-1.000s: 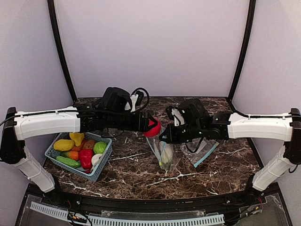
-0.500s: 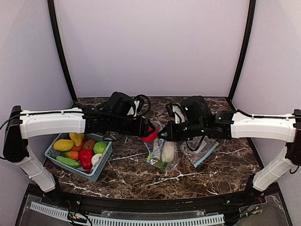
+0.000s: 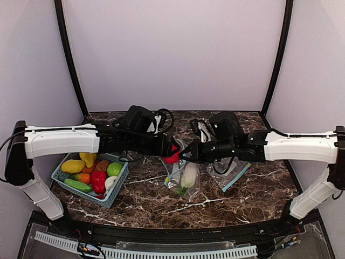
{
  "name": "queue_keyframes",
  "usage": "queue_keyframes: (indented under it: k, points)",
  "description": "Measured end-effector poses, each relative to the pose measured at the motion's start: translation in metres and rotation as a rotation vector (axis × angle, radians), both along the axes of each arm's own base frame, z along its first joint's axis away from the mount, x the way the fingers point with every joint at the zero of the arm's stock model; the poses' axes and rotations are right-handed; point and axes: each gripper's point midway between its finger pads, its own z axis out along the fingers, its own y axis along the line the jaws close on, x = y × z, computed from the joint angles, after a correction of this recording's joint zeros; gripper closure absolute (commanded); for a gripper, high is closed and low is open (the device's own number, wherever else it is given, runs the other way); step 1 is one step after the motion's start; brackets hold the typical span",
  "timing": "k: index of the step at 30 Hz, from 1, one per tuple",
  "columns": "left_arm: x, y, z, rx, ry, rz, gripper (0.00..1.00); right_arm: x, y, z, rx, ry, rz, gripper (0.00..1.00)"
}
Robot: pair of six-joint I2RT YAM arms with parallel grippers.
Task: Place the food in the zip-top bag and seal the zipper
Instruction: Place the fake fruit in the zipper food storage bag.
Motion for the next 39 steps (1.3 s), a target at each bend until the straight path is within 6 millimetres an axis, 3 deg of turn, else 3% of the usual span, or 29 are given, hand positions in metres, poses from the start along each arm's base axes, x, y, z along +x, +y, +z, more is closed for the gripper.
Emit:
queue_keyframes:
  k: [12, 25, 29, 36, 39]
  points:
    - [-0.001, -0.008, -0.002, -0.034, 0.026, -0.013, 0.16, 0.001, 0.001, 0.001, 0.032, 0.014, 0.002, 1.00]
    - [-0.004, -0.010, 0.000, -0.046, 0.035, -0.024, 0.12, 0.002, -0.001, -0.004, 0.029, 0.027, -0.004, 1.00]
    - [-0.011, -0.003, 0.010, -0.069, 0.030, -0.032, 0.12, 0.002, -0.003, -0.007, 0.028, 0.032, -0.007, 1.00]
    - [-0.027, 0.020, 0.049, -0.119, -0.014, -0.027, 0.10, 0.003, -0.004, -0.008, 0.026, 0.035, -0.011, 1.00]
    - [-0.032, 0.033, 0.055, -0.095, -0.022, -0.014, 0.08, 0.004, -0.005, -0.008, 0.026, 0.036, -0.013, 1.00]
